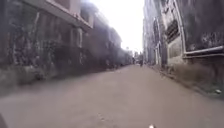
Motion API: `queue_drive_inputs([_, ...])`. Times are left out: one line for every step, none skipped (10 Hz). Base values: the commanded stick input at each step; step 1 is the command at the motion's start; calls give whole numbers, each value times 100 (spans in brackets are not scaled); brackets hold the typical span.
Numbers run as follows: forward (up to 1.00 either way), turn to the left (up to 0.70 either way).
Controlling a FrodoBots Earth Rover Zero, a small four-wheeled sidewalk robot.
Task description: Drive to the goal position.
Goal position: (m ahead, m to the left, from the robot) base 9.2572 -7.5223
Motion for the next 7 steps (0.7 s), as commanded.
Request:
queue_drive_inputs([100, 0])
queue_drive_inputs([100, 0])
queue_drive_inputs([100, 0])
queue_drive_inputs([100, 0])
queue_drive_inputs([100, 0])
queue_drive_inputs([100, 0])
queue_drive_inputs([100, 0])
